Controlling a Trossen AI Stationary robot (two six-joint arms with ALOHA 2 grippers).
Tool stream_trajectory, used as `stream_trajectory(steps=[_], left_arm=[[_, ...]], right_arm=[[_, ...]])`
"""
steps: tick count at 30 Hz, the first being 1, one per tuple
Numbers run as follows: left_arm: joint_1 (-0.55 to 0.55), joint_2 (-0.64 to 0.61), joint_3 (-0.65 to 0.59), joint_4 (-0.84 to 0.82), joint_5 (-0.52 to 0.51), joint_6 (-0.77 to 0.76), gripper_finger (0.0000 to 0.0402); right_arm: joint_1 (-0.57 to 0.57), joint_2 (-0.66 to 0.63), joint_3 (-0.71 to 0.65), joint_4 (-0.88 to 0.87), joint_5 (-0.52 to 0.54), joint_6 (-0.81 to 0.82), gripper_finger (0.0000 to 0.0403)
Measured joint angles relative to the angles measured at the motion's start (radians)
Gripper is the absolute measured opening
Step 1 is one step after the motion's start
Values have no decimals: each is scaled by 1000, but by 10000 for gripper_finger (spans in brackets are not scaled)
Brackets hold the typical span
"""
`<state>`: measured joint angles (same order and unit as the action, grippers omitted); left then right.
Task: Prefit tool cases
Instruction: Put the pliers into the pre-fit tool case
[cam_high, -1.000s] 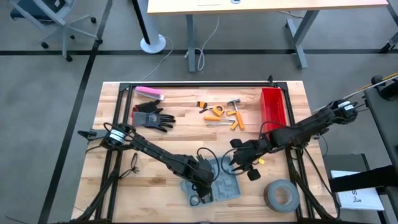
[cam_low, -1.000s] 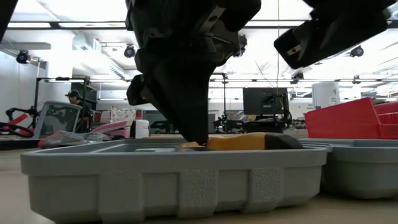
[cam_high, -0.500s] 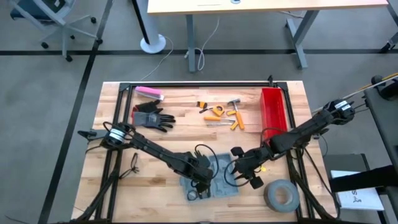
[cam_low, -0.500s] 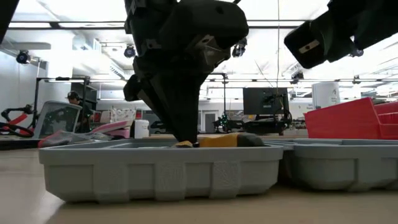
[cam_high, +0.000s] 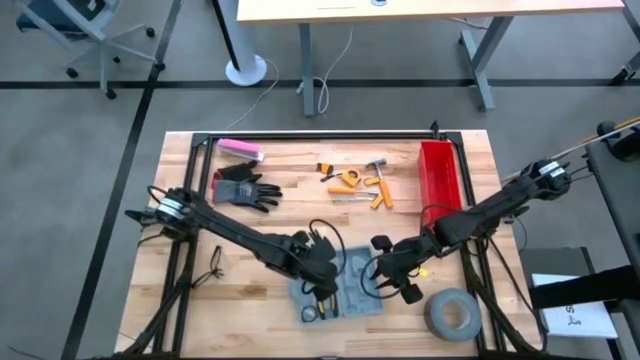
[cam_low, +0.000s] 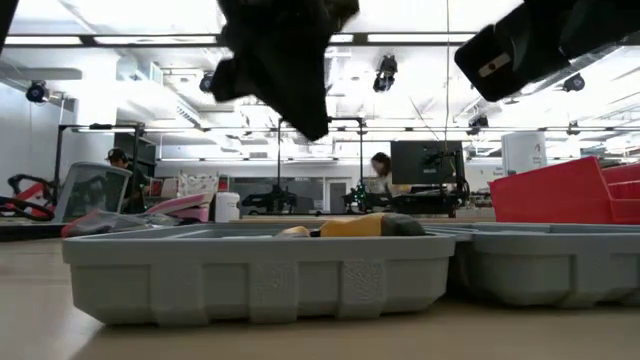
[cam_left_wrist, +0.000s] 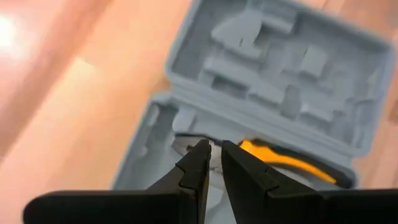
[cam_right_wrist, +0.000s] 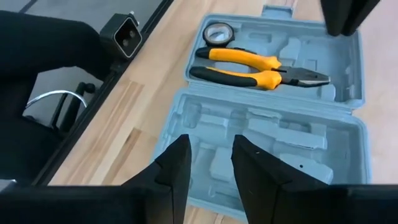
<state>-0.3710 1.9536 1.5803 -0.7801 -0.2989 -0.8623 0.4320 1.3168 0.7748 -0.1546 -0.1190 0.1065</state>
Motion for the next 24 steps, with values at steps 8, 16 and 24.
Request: stream_trajectory(steps=[8,16,24], left_arm=[[-16,-108,1,1,-133,55,48],[-59,-221,-5,8,-268,93,48],[-114,-285,-6,151,-380,259,35]], right_arm=[[20,0,82,-55,19,-39,102],[103,0,147,-36,140,-80,95],[147,-19,184,75,172,-105,89]])
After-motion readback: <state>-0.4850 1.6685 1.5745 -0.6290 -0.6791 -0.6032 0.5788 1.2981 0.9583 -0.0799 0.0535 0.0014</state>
